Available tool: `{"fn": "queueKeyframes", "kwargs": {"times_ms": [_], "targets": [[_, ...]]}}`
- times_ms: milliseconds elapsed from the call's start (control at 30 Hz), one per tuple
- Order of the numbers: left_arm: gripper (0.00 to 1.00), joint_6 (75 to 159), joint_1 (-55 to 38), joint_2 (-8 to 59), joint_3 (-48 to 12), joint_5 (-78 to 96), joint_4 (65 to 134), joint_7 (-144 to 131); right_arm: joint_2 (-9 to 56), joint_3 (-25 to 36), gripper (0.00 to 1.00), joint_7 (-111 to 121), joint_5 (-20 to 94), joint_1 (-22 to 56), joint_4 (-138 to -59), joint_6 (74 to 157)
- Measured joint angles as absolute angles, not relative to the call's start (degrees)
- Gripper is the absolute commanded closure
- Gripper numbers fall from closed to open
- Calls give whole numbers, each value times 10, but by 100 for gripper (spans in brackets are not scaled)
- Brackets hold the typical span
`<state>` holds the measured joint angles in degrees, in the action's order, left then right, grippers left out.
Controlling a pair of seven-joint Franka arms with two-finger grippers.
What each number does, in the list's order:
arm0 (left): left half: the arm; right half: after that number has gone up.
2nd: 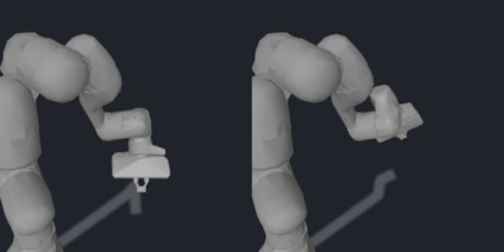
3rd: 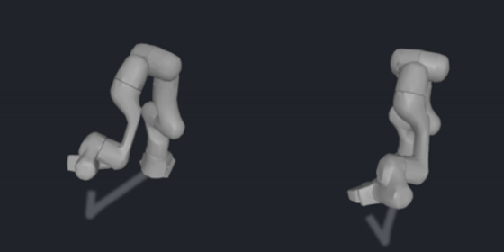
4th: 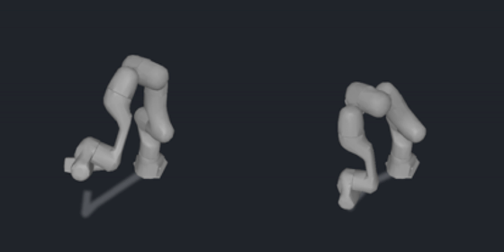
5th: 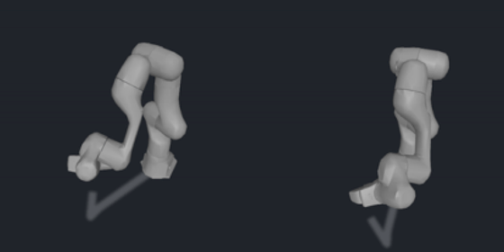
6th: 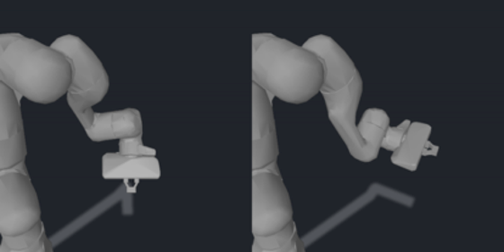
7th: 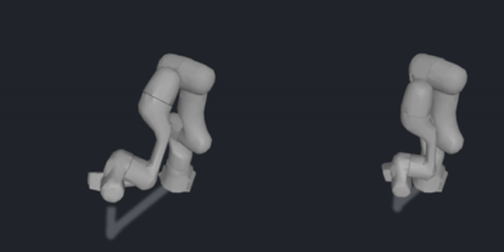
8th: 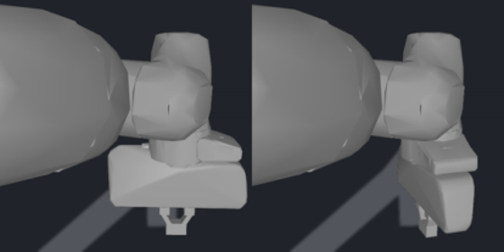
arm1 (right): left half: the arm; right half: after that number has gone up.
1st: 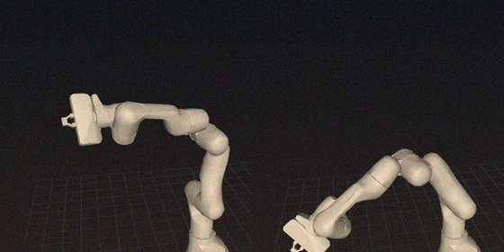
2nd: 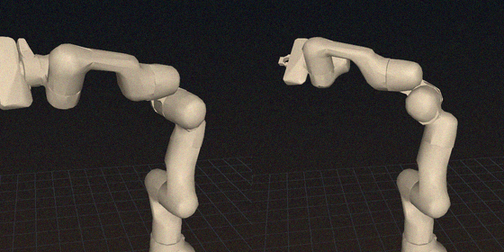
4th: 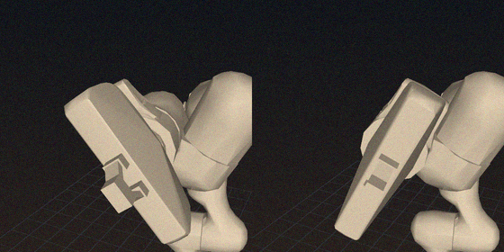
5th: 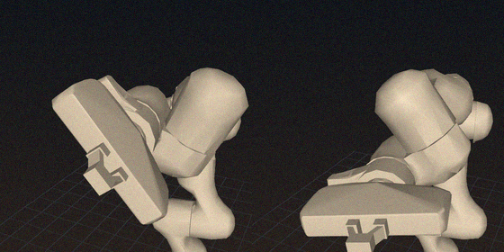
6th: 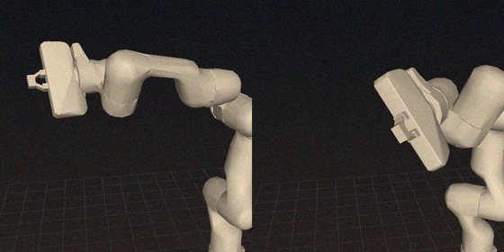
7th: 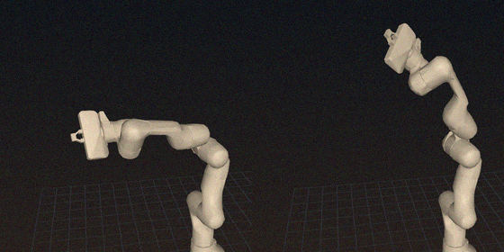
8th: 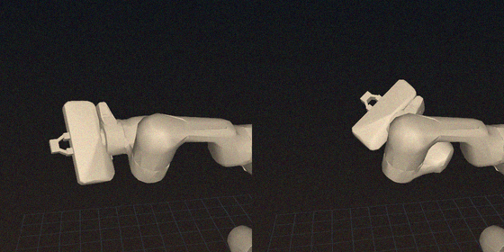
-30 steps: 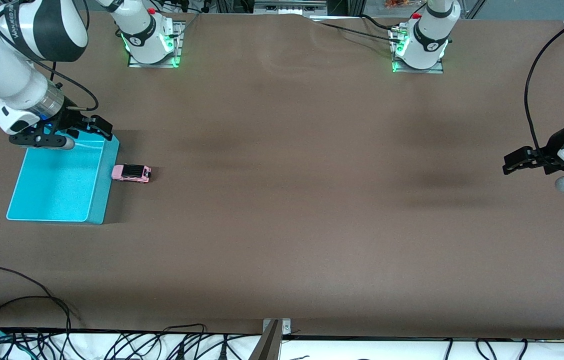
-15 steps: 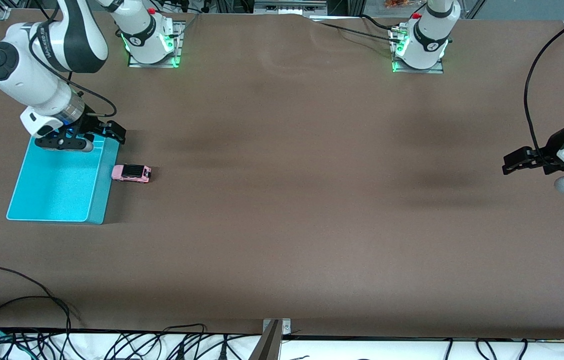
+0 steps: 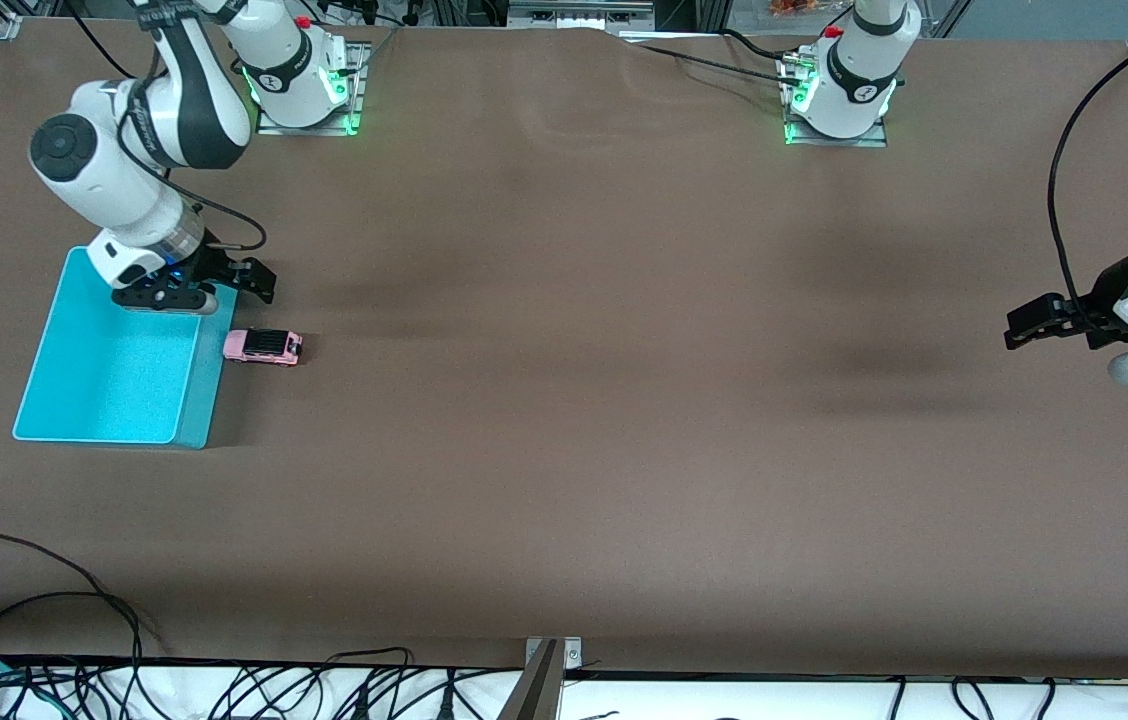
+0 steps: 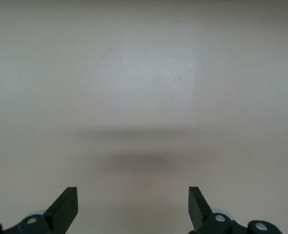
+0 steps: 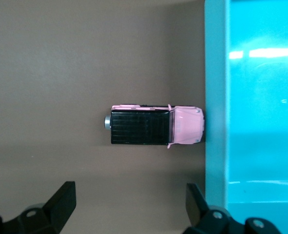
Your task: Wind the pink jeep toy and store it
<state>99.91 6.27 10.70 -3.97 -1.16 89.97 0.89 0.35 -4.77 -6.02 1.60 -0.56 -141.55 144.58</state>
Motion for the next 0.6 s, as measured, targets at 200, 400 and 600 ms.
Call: {"fn": "queueKeyframes", "kwargs": {"times_ms": [200,400,600], "targets": [[0,999,63,107,-40,-12,900,9,31,-49,0,-60,16,-6,-1418,1480],[0,999,63,107,-40,-12,900,9,41,-49,0,-116,16,-6,-1418,1488],[0,999,63,107,-40,-12,900,9,41,-49,0,-261,16,-6,-1418,1495]]}}
